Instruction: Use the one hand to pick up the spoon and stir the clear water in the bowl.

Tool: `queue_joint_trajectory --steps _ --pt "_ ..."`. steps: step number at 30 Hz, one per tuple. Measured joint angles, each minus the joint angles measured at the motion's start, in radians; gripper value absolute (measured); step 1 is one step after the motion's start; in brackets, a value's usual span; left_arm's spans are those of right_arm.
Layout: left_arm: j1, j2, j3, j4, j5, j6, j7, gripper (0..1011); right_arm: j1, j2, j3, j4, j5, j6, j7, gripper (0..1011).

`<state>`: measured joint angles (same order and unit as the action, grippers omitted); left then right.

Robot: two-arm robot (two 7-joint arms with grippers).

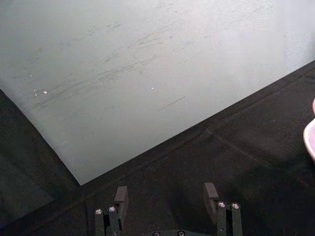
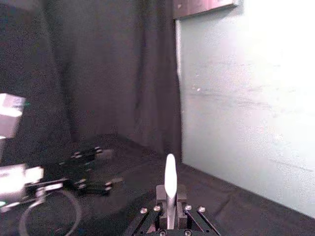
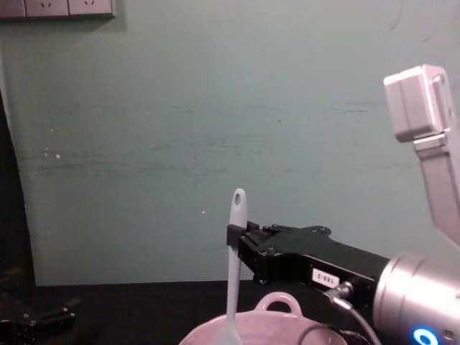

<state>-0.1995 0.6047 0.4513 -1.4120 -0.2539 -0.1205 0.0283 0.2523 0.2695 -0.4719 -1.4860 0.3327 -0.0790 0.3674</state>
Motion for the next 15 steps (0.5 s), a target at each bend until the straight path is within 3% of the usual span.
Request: queue_joint_trajectory --steps 4,8,15 --pt "0.000 0.000 0.000 0.000 0.000 0.000 0.000 1011 0.030 -0.037 0.014 0.063 -0.041 -0.041 -0.036 110" --pt "0.000 0.000 0.000 0.000 0.000 0.000 0.000 1011 0.042 -0.047 0.032 0.088 -0.073 -0.061 -0.066 110" --pt "0.000 0.000 0.000 0.000 0.000 0.000 0.000 1011 0.043 -0.025 0.071 0.071 -0.104 -0.049 -0.082 110"
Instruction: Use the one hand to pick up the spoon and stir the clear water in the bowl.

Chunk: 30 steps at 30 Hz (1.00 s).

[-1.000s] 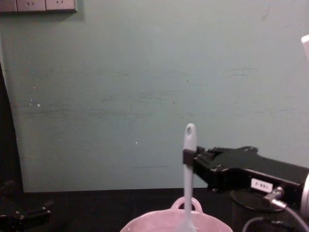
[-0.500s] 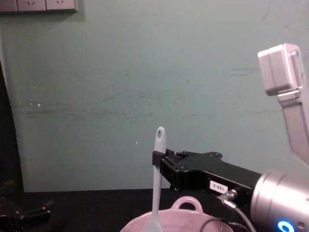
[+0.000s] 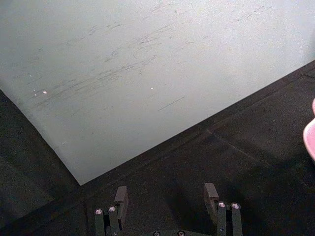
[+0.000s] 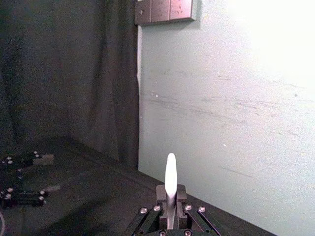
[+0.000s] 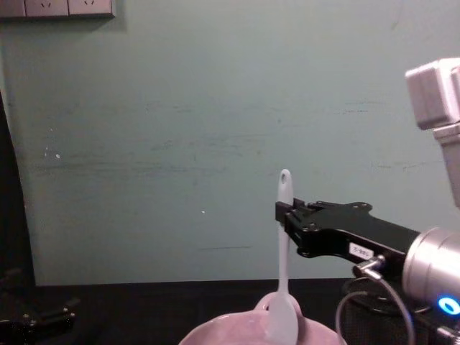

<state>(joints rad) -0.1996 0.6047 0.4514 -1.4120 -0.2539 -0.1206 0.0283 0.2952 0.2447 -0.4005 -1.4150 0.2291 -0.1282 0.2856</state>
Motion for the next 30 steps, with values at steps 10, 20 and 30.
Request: queue_joint_trajectory --steps 10,20,30 --pt "0.000 0.000 0.000 0.000 0.000 0.000 0.000 1011 -0.097 0.099 0.039 -0.199 0.073 0.167 0.099 110" --pt "0.000 0.000 0.000 0.000 0.000 0.000 0.000 1011 -0.116 0.095 0.003 -0.231 0.141 0.226 0.127 110" --pt "0.000 0.000 0.000 0.000 0.000 0.000 0.000 1011 -0.059 0.024 -0.048 -0.128 0.137 0.168 0.099 110"
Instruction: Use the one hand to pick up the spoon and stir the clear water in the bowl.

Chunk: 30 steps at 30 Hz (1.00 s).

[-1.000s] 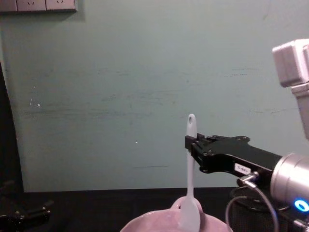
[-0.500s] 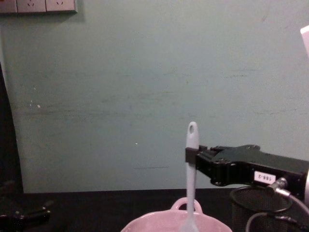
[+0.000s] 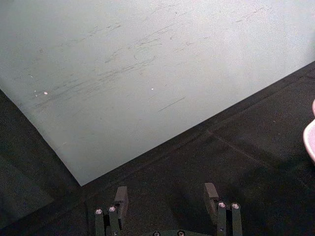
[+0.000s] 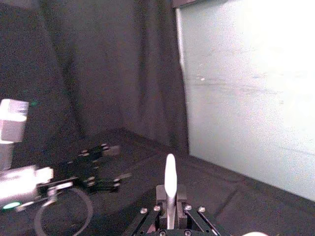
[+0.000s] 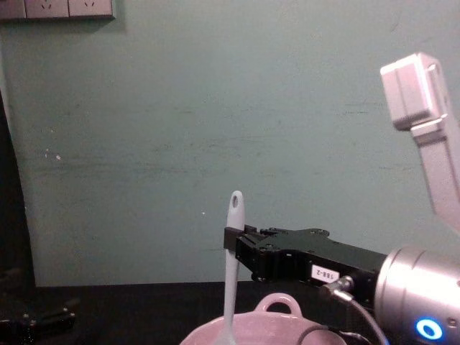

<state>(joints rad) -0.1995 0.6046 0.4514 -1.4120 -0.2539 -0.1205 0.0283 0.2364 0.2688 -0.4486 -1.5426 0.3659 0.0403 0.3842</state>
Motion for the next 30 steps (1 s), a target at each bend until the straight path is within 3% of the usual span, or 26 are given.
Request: queue_joint_trajectory --steps 8,14,24,26,30 --pt "0.000 0.000 0.000 0.000 0.000 0.000 0.000 1011 0.044 -0.064 0.023 0.108 -0.066 -0.089 -0.080 110" --pt "0.000 0.000 0.000 0.000 0.000 0.000 0.000 1011 0.052 -0.073 0.065 0.124 -0.092 -0.109 -0.117 110" --pt "0.000 0.000 0.000 0.000 0.000 0.000 0.000 1011 -0.004 0.004 0.107 0.010 -0.104 -0.037 -0.080 110" --pt "0.000 0.000 0.000 0.000 0.000 0.000 0.000 1011 -0.035 0.036 0.110 -0.044 -0.090 0.001 -0.050 110" --pt "0.000 0.000 0.000 0.000 0.000 0.000 0.000 1011 -0.067 0.063 0.102 -0.094 -0.068 0.032 -0.016 110"
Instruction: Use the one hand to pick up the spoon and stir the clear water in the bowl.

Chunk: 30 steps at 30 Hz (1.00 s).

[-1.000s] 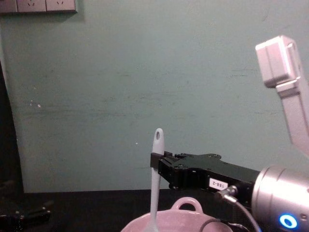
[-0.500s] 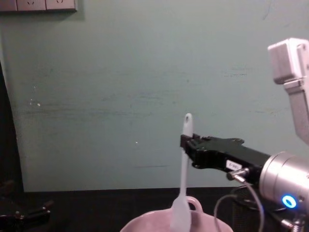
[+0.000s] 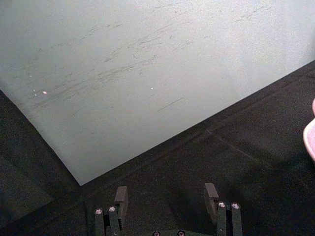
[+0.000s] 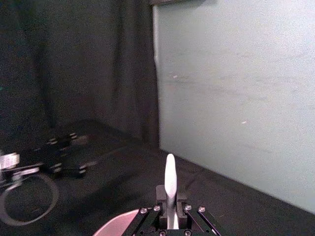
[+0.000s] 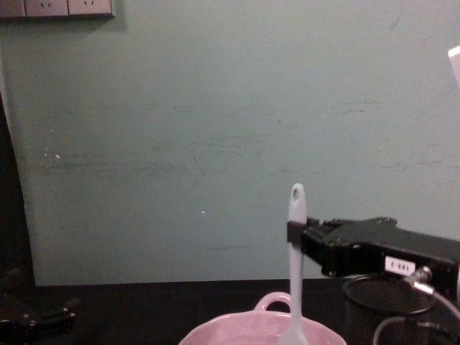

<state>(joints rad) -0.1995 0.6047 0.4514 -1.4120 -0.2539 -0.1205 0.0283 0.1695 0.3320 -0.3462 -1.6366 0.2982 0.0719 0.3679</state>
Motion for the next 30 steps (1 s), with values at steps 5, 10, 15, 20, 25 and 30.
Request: queue_joint_trajectory --steps 5,10,15,20,25,30 --pt "0.000 0.000 0.000 0.000 0.000 0.000 0.000 1011 -0.015 0.007 -0.029 -0.022 0.022 0.017 0.025 110" --pt "0.000 0.000 0.000 0.000 0.000 0.000 0.000 1011 0.012 -0.016 -0.070 0.006 0.044 0.033 0.039 110" --pt "0.000 0.000 0.000 0.000 0.000 0.000 0.000 1011 0.048 -0.049 -0.098 0.055 0.043 0.025 0.030 110" --pt "0.000 0.000 0.000 0.000 0.000 0.000 0.000 1011 0.080 -0.091 -0.105 0.127 -0.006 -0.060 -0.022 110" --pt "0.000 0.000 0.000 0.000 0.000 0.000 0.000 1011 0.113 -0.118 -0.092 0.184 -0.064 -0.119 -0.064 110" --pt "0.000 0.000 0.000 0.000 0.000 0.000 0.000 1011 0.122 -0.118 -0.067 0.192 -0.086 -0.127 -0.079 109"
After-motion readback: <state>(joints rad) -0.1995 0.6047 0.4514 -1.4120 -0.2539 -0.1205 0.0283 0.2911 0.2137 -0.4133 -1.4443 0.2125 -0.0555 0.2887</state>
